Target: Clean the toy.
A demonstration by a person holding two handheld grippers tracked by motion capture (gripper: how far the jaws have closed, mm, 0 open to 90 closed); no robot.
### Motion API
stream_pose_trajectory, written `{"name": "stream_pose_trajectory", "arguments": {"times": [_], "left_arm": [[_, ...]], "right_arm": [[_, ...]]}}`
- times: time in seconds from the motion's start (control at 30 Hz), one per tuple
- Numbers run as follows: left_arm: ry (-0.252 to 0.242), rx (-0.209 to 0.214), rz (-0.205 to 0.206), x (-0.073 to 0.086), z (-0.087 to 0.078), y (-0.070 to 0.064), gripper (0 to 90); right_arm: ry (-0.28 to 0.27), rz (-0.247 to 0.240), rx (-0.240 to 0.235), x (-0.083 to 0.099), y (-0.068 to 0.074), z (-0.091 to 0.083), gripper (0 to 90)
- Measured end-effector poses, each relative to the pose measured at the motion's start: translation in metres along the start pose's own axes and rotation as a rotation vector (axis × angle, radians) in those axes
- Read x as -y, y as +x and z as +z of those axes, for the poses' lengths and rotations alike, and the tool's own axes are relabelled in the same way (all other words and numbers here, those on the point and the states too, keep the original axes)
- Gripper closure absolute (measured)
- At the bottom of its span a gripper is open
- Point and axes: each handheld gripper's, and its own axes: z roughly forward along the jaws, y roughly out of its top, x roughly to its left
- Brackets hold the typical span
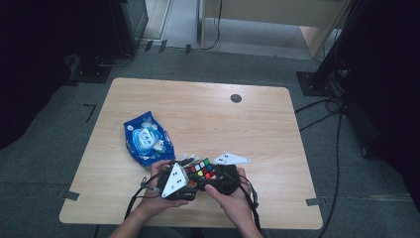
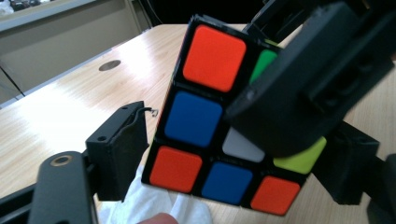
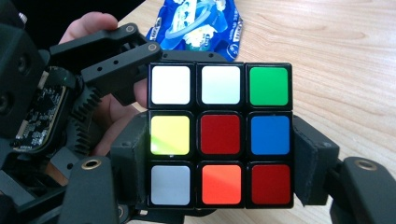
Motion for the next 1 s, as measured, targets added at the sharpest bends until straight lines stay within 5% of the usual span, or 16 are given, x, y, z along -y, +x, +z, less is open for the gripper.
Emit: {"name": "stream_pose_trajectory", "arguments": {"times": [0.2,0.4,0.63,0.73,0.8,0.83,1.0], "left_arm": [[0.048,-0.061,0.051,0.002,0.005,-0.007,28.8],[0.052,-0.060,0.020,0.005,0.003,-0.004,31.8],[0.069,-0.083,-0.068,0.011,-0.007,0.019,33.9],[0.078,-0.124,-0.114,0.015,-0.016,0.034,34.0],[0.091,-0.190,-0.194,0.019,-0.028,0.053,33.9],[0.091,-0.190,-0.194,0.019,-0.028,0.053,34.0],[0.063,-0.237,-0.317,0.028,-0.056,0.078,34.0]], "right_arm": [[0.002,0.017,0.010,0.001,0.001,0.004,34.5],[-0.030,0.029,0.003,0.000,0.000,0.004,34.3],[-0.100,0.003,-0.033,-0.001,-0.002,-0.001,30.3],[-0.148,-0.025,-0.045,-0.002,-0.001,-0.004,28.4],[-0.192,-0.048,-0.052,-0.002,-0.001,-0.002,28.0],[-0.192,-0.048,-0.052,-0.002,-0.001,-0.002,28.0],[-0.191,-0.063,0.024,0.002,-0.007,0.016,31.8]]}}
